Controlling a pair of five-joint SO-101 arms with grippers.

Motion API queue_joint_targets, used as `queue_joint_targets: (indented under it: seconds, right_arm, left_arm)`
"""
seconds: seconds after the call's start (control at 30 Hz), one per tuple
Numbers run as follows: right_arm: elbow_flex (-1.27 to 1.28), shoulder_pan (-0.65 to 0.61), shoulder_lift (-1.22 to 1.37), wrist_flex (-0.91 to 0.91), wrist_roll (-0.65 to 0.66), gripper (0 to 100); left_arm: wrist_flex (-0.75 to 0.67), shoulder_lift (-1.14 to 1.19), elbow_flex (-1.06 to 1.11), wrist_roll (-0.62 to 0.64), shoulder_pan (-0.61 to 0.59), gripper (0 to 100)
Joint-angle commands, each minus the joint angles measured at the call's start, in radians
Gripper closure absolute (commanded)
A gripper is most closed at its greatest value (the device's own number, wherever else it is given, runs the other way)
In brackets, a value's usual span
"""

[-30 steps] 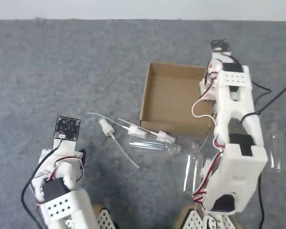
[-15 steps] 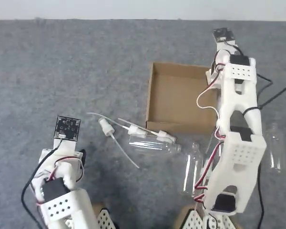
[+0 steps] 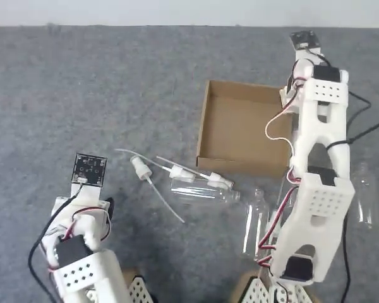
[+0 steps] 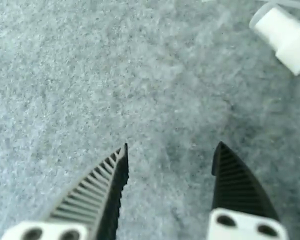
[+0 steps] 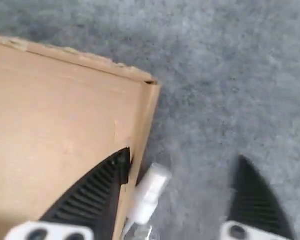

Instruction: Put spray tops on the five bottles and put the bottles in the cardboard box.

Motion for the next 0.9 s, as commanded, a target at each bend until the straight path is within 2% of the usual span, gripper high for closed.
queue_joint_targets:
  seconds: [0.0,0.13,0.23,0.37,0.6,0.87]
  right_arm:
    - [-0.18,-0.093,-0.111,0.171,0.006,68.9]
    - [-0.302,-0.234,-0.16,0.41,-0.023,77.2]
    - [-0.304,-0.325,-0.186,0.455,-0.035,77.9]
    - [-0.203,-0.41,-0.226,0.453,-0.091,77.9]
    - [0.058,-0.602,-0.403,0.435,-0.092,77.9]
    - [0.374,-0.814,-0.544,0.17,-0.089,77.9]
  left_arm:
    - [0.012,-0.017,-0.005,-0.009,0.005,75]
    - [0.012,-0.017,-0.005,-0.009,0.005,75]
    - [0.012,-0.017,-0.005,-0.009,0.005,75]
    - [0.011,-0.017,-0.004,-0.009,0.005,75]
    - [0.009,-0.017,-0.004,-0.011,0.005,75]
    - [0.011,-0.018,-0.004,-0.011,0.005,75]
